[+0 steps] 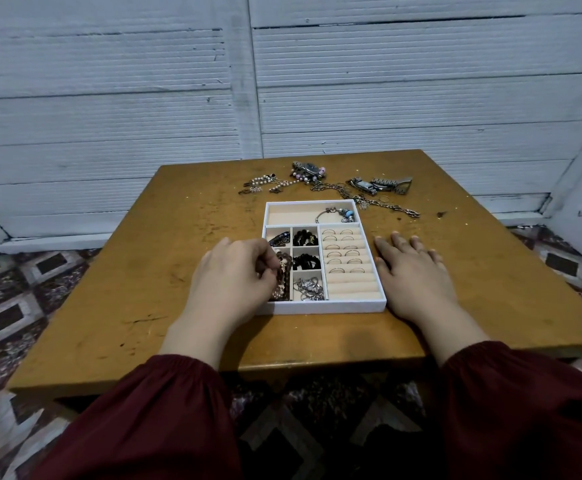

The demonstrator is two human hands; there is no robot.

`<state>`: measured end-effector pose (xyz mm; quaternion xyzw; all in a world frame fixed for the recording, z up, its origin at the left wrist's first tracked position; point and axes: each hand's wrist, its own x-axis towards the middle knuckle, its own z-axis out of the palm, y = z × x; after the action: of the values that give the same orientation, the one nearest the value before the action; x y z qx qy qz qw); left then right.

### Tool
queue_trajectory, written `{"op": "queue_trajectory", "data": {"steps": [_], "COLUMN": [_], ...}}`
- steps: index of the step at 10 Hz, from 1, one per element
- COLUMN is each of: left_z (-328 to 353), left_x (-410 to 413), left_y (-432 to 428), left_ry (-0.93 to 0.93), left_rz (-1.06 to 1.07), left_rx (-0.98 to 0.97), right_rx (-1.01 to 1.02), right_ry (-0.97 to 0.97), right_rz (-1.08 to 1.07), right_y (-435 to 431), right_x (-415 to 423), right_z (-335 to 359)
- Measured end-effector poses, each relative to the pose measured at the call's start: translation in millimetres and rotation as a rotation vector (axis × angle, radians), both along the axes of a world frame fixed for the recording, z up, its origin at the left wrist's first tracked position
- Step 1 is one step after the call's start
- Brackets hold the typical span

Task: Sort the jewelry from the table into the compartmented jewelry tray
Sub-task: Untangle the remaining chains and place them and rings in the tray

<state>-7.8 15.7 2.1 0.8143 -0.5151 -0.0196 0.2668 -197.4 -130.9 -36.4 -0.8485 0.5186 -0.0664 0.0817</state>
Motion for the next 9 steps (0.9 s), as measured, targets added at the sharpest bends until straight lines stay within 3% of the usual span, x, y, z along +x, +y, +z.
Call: {"op": "queue_trajectory", "data": {"steps": [2,5,7,9], "left_z": [5.3,20.9,26.2,27.2], "left_x": [5.1,14.6,17.3,19.0], "left_y": [-7.1,-27.4,-28.4,-15.3], "left_ry": [-0.028,-0.126,-0.203,-0.102], "left_rz": [-0.073,-0.237,-0.241,-0.24], "left_rx": [-0.035,0.269,0.225,0.148], "right_rx": [-0.007,0.001,-0.003,-0.001], "right_ry": [-0.003,-0.007,-0.011,-0.011], "right_rz": [-0.001,0.002,0.003,0.0], "right_y": [-0.9,-0.3,0.2,0.0], "right_x": [0.3,-0.8,-0.1,-0.6], "right_z": [0.2,0.5,1.5,0.9]}}
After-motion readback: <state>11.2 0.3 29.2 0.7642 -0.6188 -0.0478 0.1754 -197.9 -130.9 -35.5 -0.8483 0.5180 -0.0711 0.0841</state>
